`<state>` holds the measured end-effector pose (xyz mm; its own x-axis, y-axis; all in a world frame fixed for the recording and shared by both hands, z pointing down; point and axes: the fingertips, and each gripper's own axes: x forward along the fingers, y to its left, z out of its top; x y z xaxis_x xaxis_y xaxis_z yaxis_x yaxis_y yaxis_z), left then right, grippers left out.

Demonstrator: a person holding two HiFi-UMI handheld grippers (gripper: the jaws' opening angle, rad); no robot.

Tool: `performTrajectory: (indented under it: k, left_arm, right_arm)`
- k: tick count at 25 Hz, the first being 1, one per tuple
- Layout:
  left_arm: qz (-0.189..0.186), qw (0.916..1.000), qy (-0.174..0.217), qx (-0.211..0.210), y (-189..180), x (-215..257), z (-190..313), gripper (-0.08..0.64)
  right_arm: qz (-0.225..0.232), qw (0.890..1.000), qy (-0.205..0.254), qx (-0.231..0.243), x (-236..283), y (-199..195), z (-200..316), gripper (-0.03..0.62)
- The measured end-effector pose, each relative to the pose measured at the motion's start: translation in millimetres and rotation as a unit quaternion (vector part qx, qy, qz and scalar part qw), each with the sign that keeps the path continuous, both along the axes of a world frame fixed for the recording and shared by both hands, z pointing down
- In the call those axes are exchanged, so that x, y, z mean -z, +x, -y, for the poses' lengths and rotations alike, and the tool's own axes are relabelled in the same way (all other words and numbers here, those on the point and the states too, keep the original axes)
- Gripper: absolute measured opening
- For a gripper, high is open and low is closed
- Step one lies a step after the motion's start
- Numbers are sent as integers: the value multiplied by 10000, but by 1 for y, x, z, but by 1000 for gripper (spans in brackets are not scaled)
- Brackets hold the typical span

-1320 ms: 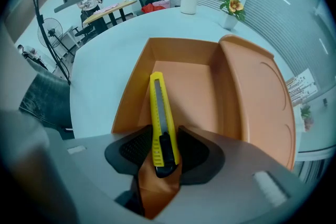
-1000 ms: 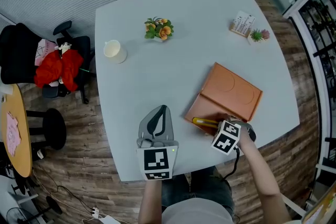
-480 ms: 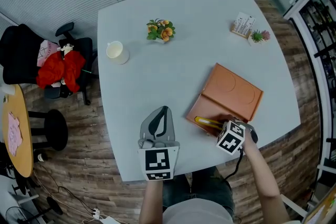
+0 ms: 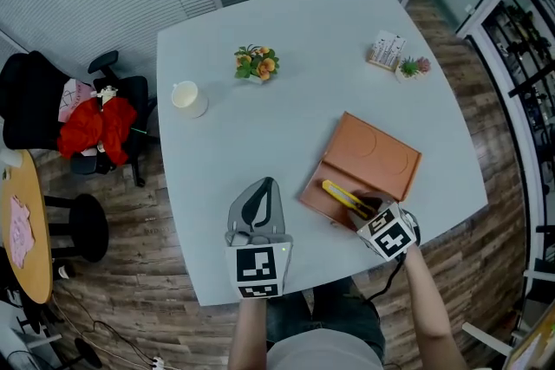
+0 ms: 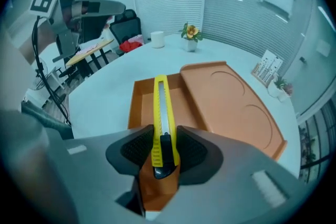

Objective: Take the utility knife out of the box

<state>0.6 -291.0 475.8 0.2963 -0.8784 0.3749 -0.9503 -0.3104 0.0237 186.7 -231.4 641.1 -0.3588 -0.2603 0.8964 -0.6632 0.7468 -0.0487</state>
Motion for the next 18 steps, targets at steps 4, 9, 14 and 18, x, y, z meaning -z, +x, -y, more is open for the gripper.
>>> performTrajectory:
  k: [4, 9, 14, 18]
  left_arm:
    - [-15, 9999, 123, -91, 5, 10, 2, 2]
    - [-10, 9994, 270, -196, 11, 23, 2, 2]
    - [-22, 9986, 428, -294, 17, 38, 5, 1]
    - [-55, 9977, 565, -372, 22, 50, 8, 0]
  right_arm:
    - [290, 9980, 301, -484, 21, 6, 12, 169]
    - [483, 9901, 821, -1035, 52, 17, 24, 169]
    - [860, 9747, 1338, -1573, 90, 25, 36, 169]
    - [1060, 9607, 1714, -1909, 119, 31, 43, 169]
